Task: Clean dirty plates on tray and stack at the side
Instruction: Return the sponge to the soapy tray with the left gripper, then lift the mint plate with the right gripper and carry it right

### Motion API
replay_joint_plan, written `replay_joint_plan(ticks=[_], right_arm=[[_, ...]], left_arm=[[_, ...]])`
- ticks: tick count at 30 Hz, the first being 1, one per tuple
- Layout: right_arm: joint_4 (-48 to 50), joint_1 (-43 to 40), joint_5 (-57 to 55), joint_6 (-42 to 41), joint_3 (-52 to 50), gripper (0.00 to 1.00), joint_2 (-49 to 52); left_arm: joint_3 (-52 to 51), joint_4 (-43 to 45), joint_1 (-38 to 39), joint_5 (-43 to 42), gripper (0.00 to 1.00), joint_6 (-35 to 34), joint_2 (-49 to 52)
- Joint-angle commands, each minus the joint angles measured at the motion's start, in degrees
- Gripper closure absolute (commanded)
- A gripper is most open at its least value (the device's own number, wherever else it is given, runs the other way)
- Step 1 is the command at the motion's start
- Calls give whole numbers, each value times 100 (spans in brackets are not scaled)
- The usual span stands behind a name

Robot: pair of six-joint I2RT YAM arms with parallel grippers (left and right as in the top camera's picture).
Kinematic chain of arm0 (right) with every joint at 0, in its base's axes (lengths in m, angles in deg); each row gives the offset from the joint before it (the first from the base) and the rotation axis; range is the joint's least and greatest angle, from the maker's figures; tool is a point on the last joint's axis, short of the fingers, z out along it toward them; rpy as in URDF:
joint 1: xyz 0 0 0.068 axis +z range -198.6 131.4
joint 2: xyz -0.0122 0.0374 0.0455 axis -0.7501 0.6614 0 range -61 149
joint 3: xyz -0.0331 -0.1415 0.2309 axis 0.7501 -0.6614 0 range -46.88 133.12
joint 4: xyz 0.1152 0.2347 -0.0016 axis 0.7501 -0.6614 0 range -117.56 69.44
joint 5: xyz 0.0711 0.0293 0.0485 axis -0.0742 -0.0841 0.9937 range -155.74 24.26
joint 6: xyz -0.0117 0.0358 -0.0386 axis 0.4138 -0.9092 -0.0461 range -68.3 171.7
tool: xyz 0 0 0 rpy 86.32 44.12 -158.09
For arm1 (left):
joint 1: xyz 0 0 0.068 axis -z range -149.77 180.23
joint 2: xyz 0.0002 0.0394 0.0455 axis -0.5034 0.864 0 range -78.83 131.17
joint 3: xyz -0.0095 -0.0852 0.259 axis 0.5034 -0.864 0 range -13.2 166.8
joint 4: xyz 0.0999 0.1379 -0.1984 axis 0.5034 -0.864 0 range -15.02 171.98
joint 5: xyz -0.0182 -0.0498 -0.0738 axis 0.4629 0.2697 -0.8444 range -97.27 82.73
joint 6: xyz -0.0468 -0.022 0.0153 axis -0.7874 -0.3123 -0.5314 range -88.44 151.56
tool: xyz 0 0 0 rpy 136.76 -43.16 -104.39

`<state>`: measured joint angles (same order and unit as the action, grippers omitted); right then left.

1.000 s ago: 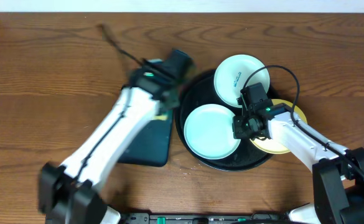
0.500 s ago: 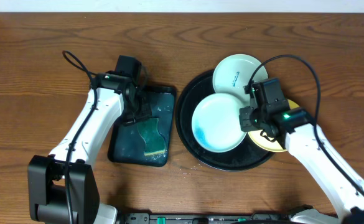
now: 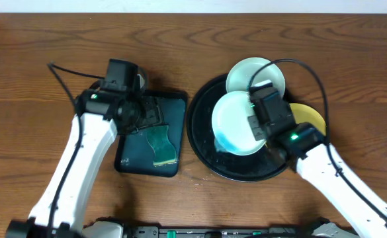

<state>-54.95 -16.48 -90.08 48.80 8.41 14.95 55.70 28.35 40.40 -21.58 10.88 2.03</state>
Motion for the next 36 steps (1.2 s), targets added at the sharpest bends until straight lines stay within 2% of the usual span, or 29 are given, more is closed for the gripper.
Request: replay_joint_plan(ticks=[1, 7, 13, 23, 36], right_arm=[[61, 570, -1582, 343, 417, 99, -149], [-13, 1086, -2343, 483, 780, 99, -170], [26, 1519, -2673, 1703, 846, 99, -212], [28, 1843, -3182, 1786, 846, 99, -212], [35, 1856, -3112, 1746, 846, 99, -212]], left_arm=[[33, -26, -35, -2, 23, 76, -236], [33, -24, -35, -2, 20, 74, -243], [31, -24, -35, -2, 20, 74, -243], [31, -24, -35, -2, 19, 74, -243], [31, -24, -35, -2, 19, 74, -243]])
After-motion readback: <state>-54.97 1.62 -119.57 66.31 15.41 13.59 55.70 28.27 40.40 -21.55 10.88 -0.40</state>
